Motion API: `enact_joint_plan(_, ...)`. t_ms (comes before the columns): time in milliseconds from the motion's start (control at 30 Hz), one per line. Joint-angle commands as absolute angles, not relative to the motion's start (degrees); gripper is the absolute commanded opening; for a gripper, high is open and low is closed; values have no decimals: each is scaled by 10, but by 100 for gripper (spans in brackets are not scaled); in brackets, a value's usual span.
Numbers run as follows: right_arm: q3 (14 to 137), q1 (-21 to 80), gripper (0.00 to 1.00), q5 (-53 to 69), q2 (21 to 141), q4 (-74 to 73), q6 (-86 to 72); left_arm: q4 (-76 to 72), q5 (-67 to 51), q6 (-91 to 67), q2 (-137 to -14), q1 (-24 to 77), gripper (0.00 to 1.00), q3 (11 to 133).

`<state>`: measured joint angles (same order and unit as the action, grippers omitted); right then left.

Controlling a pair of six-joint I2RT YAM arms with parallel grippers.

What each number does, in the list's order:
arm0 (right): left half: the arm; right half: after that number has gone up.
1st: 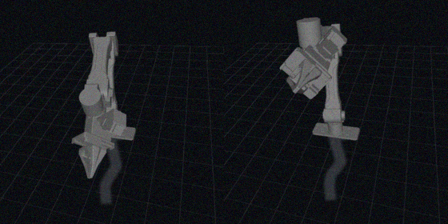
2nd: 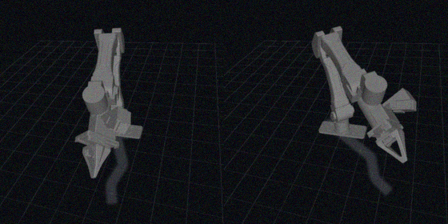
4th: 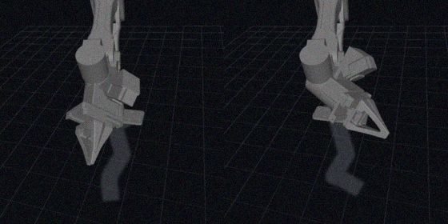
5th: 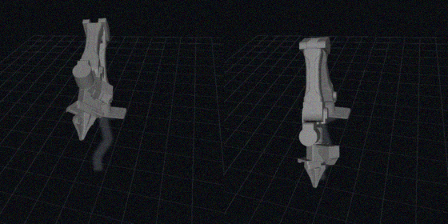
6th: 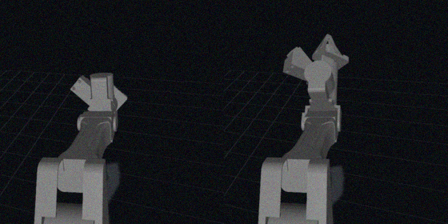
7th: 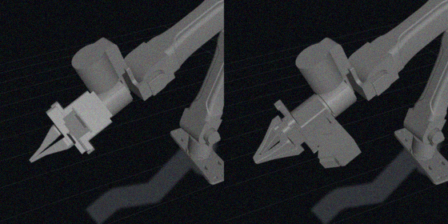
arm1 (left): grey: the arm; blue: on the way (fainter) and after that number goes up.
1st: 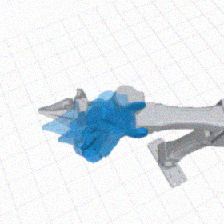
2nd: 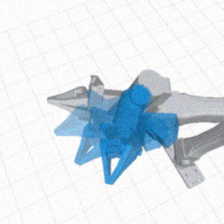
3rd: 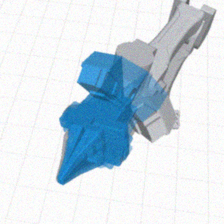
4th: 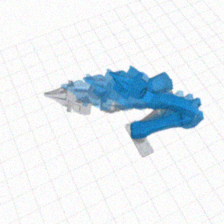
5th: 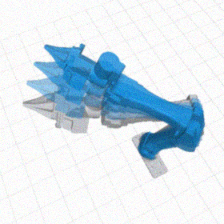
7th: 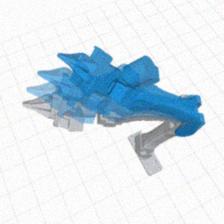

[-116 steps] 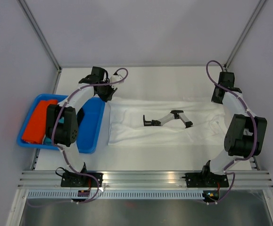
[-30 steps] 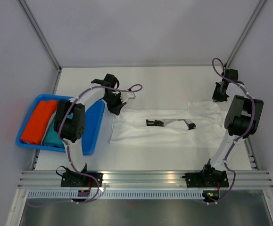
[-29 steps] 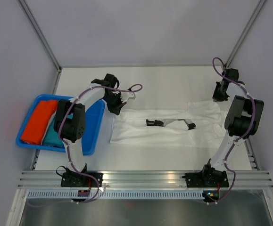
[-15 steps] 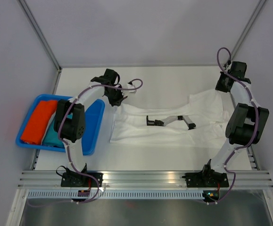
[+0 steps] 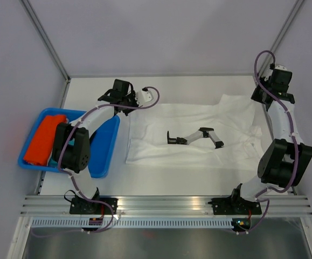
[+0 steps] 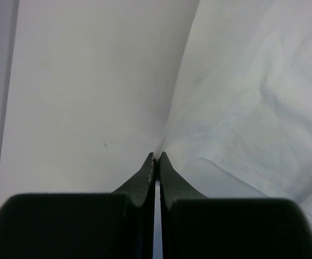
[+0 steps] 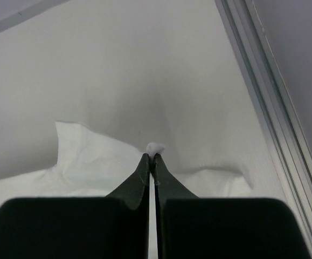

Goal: Roll the t-shirts
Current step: Fold the tshirt

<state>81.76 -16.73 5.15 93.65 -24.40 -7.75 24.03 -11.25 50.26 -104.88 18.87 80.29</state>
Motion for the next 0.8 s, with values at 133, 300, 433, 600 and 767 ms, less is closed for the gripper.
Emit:
enact_joint_plan(133, 667, -171, 0, -25, 811, -271, -125, 190, -155, 539, -958, 193, 2, 675)
enact_joint_plan(300, 622, -183, 0, -66, 754, -273, -131, 207, -185, 557, -931, 194, 2, 629)
enact_joint_plan(433, 609, -186, 0, -73, 726, -283, -133, 219, -208, 567, -917, 199, 2, 606)
enact_joint_plan(600, 599, -187, 0, -76, 713, -300, -137, 228, -201, 596, -914, 199, 2, 591)
enact_joint_plan(767, 603, -187, 0, -104, 707, -320, -134, 261, -196, 620, -906, 205, 2, 594)
